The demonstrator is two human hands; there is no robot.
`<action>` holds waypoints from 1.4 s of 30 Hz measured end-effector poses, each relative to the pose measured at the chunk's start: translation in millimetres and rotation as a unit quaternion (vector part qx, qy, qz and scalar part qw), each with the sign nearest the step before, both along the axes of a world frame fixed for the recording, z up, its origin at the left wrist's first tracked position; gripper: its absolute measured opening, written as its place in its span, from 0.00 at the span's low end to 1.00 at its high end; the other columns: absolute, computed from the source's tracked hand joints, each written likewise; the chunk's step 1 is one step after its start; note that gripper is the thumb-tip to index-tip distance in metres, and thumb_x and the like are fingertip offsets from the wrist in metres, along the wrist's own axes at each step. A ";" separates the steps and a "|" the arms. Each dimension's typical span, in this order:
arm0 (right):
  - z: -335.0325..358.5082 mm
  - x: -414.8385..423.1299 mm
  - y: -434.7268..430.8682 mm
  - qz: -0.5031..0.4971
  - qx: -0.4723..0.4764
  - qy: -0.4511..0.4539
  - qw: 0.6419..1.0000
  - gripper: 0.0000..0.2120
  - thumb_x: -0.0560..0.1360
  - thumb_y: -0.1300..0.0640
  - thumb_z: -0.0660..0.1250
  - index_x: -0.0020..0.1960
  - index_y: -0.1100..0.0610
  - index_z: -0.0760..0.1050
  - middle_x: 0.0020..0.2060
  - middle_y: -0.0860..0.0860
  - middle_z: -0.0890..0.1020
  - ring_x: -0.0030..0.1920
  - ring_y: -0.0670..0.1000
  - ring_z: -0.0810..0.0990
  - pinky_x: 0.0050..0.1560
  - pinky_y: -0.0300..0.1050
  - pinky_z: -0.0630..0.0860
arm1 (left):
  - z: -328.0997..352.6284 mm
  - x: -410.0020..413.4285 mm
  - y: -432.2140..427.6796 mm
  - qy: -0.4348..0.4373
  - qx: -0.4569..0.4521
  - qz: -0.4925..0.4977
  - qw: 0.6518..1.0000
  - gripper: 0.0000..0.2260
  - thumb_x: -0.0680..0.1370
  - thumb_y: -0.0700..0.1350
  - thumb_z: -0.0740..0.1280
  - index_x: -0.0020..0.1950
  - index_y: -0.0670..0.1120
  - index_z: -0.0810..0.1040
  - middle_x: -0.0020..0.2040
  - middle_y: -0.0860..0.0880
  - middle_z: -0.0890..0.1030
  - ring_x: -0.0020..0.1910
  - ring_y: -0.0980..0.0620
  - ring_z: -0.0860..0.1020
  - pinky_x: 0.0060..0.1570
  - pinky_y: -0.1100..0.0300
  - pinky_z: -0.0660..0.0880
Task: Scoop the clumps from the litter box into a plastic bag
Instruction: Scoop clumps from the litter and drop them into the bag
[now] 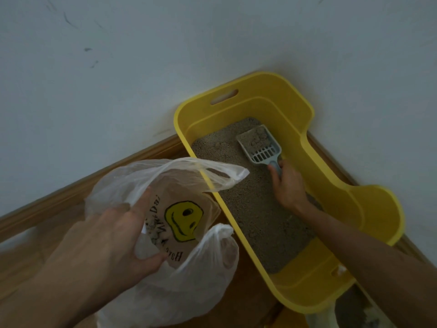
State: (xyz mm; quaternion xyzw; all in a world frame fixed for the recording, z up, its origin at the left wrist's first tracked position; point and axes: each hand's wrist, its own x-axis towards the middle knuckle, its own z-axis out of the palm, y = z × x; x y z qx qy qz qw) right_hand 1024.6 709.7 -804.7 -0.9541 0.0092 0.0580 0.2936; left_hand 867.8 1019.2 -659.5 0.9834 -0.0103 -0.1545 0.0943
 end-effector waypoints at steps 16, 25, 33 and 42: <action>12.1 -23.8 5.5 0.039 0.036 -0.009 0.999 0.13 0.82 0.50 0.56 0.56 0.59 0.70 0.34 0.49 0.75 0.31 0.51 0.76 0.31 0.54 0.74 | 1.8 5.8 -4.2 0.027 0.070 -0.014 0.997 0.50 0.64 0.76 0.58 0.73 0.57 0.32 0.41 0.58 0.71 0.47 0.57 0.76 0.43 0.61 0.76; 10.7 -34.0 8.0 0.094 0.047 0.005 0.994 0.11 0.82 0.50 0.56 0.54 0.57 0.71 0.32 0.49 0.77 0.25 0.44 0.71 0.23 0.40 0.69 | 2.9 3.8 0.2 0.062 0.039 0.003 0.997 0.48 0.63 0.76 0.59 0.71 0.59 0.35 0.40 0.59 0.71 0.40 0.57 0.72 0.43 0.59 0.77; 43.1 -38.8 -2.1 0.095 0.072 -0.025 0.992 0.11 0.81 0.50 0.57 0.54 0.56 0.72 0.34 0.50 0.78 0.29 0.46 0.74 0.25 0.40 0.71 | 9.9 3.8 -1.2 0.073 0.054 0.021 0.996 0.49 0.64 0.74 0.62 0.77 0.56 0.44 0.39 0.58 0.69 0.43 0.55 0.75 0.40 0.59 0.74; 119.5 -54.4 -17.2 0.087 0.038 -0.092 0.991 0.05 0.80 0.51 0.60 0.52 0.51 0.72 0.27 0.47 0.73 0.29 0.46 0.74 0.24 0.34 0.65 | 15.8 4.6 -10.5 0.077 0.060 -0.002 0.995 0.43 0.68 0.71 0.62 0.72 0.58 0.39 0.43 0.58 0.70 0.40 0.56 0.66 0.41 0.61 0.71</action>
